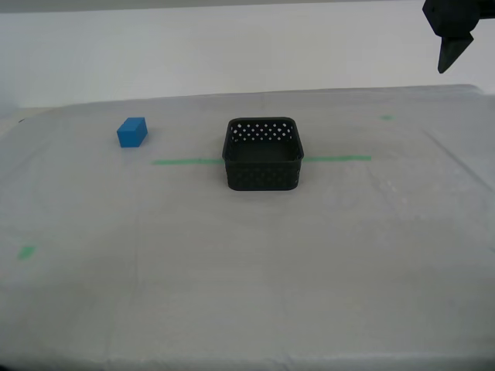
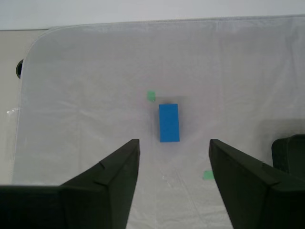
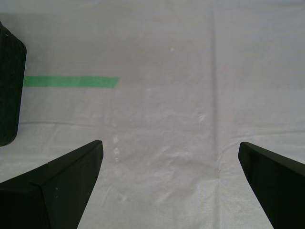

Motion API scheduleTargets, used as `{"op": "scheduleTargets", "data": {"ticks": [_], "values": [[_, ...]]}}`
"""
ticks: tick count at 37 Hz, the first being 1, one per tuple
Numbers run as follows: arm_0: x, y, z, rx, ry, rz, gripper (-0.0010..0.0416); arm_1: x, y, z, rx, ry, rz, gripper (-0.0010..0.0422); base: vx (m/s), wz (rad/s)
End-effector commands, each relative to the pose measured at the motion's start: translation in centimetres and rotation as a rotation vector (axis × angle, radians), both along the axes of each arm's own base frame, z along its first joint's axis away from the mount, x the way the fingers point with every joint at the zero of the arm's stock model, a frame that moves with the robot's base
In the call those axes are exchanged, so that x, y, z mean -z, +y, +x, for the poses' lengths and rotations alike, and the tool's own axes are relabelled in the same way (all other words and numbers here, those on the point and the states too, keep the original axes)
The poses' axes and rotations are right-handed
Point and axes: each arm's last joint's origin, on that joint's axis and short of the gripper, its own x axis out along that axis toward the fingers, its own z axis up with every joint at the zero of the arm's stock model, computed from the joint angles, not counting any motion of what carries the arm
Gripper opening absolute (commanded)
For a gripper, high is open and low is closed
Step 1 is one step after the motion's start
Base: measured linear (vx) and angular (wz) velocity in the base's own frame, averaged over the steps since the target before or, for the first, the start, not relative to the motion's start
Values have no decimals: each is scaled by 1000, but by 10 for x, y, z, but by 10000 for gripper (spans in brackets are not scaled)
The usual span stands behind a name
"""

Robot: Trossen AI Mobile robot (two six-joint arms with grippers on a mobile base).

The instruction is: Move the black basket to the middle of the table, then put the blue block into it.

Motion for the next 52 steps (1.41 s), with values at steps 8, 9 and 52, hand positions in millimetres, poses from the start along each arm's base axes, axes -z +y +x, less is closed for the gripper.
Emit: {"op": "scheduleTargets", "data": {"ticks": [8, 9, 52], "values": [[0, 0, 0, 2, -2, -2, 398, -2, 1, 2, -32, -29, -15, 362, 0, 0], [0, 0, 0, 2, -2, -2, 399, -2, 1, 2, -33, -31, -15, 379, 0, 0], [0, 0, 0, 2, -2, -2, 398, 20, 4, 22, -1, -71, -33, 401, 0, 0]]}}
